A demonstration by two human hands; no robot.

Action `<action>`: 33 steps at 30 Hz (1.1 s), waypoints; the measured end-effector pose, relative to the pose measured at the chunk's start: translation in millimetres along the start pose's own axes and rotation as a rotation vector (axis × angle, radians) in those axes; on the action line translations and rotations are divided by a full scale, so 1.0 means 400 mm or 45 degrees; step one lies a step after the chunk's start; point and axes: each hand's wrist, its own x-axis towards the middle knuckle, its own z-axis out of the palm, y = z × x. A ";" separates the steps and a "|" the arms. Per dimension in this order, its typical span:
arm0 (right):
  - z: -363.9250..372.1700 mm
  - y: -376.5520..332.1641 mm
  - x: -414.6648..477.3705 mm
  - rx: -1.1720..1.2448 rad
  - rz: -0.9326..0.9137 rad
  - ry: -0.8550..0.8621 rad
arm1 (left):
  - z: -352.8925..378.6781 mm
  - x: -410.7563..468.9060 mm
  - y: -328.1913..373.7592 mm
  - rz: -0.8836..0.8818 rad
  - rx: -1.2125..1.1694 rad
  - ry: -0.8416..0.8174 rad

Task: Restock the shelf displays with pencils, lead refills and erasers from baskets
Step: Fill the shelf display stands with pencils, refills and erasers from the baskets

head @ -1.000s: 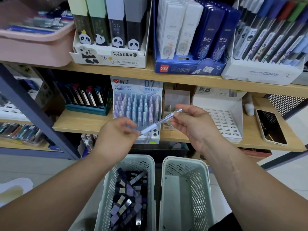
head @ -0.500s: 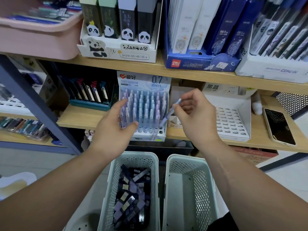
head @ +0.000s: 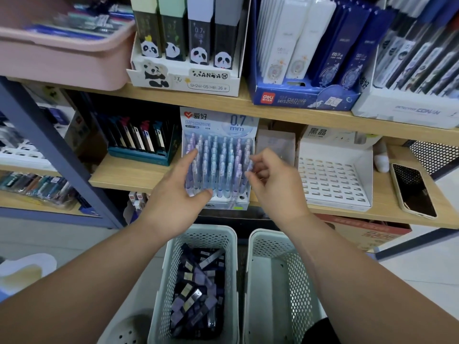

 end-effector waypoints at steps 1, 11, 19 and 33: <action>0.002 -0.001 -0.004 -0.009 -0.002 -0.027 | -0.002 -0.001 0.002 -0.007 -0.003 -0.006; 0.020 -0.003 -0.002 -0.050 0.045 -0.024 | -0.001 -0.003 0.004 -0.018 -0.035 -0.004; 0.042 -0.001 -0.012 0.086 0.270 0.018 | 0.006 0.023 -0.011 -0.379 -0.454 0.001; 0.135 0.017 -0.006 0.676 0.983 -0.129 | 0.002 0.077 -0.044 -0.400 -0.552 -0.083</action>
